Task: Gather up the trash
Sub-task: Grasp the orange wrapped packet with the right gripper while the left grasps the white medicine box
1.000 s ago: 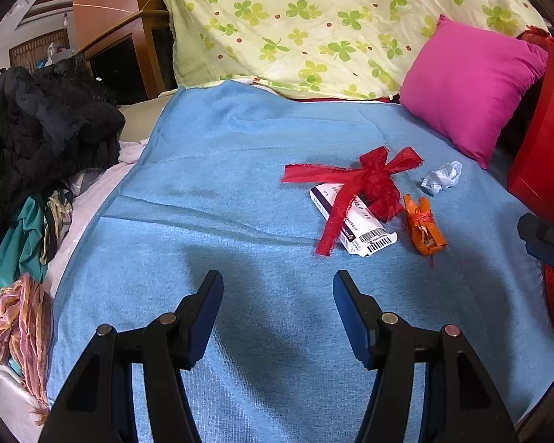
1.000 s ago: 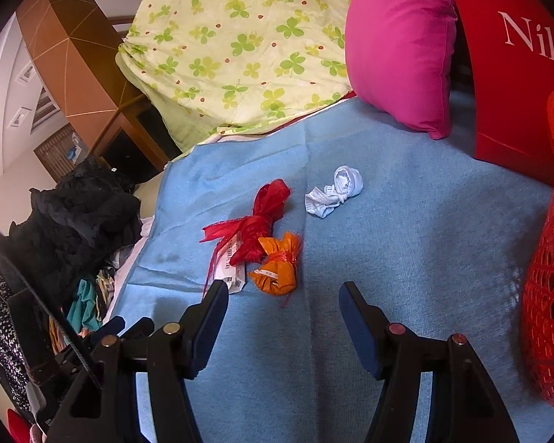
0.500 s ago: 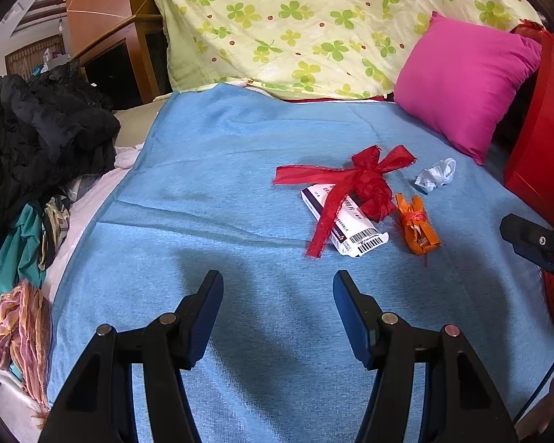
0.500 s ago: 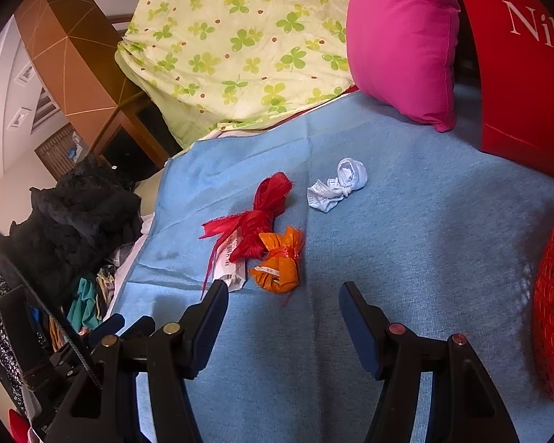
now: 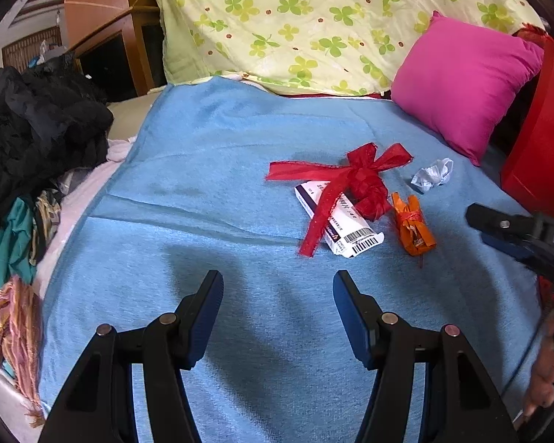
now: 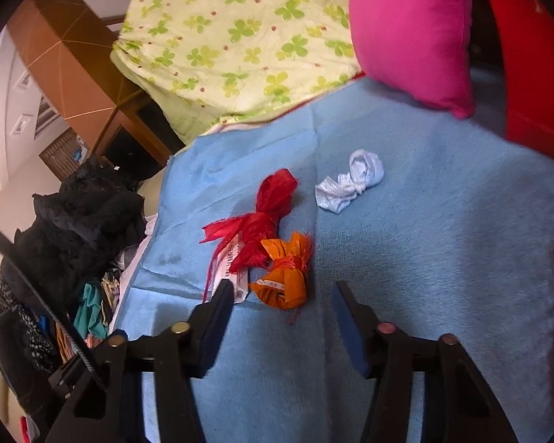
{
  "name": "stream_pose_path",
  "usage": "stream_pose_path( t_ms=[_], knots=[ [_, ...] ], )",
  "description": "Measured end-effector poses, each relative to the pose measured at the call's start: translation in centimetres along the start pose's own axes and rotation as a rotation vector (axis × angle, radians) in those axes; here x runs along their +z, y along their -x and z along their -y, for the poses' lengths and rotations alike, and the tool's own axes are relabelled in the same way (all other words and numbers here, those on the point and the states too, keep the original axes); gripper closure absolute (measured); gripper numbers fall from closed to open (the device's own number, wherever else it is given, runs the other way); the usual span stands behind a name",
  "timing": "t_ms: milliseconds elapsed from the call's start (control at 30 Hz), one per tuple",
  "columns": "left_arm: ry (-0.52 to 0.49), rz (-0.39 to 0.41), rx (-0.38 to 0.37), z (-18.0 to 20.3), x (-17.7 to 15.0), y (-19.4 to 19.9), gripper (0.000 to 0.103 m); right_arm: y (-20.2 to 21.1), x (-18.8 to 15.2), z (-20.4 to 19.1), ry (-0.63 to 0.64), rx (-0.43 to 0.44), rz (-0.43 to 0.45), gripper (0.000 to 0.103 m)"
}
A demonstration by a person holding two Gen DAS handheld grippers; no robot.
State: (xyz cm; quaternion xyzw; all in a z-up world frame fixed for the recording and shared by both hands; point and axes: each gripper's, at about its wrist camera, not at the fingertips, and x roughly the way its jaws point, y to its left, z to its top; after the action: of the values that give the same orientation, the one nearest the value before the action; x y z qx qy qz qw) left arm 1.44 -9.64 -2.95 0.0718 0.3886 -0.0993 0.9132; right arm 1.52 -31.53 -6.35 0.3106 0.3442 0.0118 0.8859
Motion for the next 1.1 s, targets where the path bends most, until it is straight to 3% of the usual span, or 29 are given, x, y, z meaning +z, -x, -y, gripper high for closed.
stream_pose_path(
  t_ms=[100,400,567,700,933,1100],
  knots=[
    [0.022,-0.019,-0.029,-0.2,0.2,-0.5,0.04,-1.6,0.7,0.3,-0.027,0.011,-0.024,0.054],
    [0.055,-0.057,-0.069,-0.4,0.7,-1.7,0.04,-7.5,1.4,-0.5,-0.006,-0.003,-0.143,0.054],
    [0.061,-0.061,-0.101,-0.5,0.9,-2.0,0.04,-9.1,1.2,-1.1,0.046,-0.038,-0.142,0.054],
    [0.074,-0.075,-0.16,-0.4,1.2,-2.6,0.04,-9.1,1.3,-0.8,0.058,-0.046,-0.149,0.067],
    [0.102,-0.129,-0.319,1.9,1.6,-4.1,0.04,-5.6,2.5,0.1,0.054,-0.045,-0.059,0.068],
    [0.145,-0.152,-0.301,3.1,2.5,-6.1,0.04,-4.0,3.0,0.5,0.061,-0.049,-0.022,0.068]
  ],
)
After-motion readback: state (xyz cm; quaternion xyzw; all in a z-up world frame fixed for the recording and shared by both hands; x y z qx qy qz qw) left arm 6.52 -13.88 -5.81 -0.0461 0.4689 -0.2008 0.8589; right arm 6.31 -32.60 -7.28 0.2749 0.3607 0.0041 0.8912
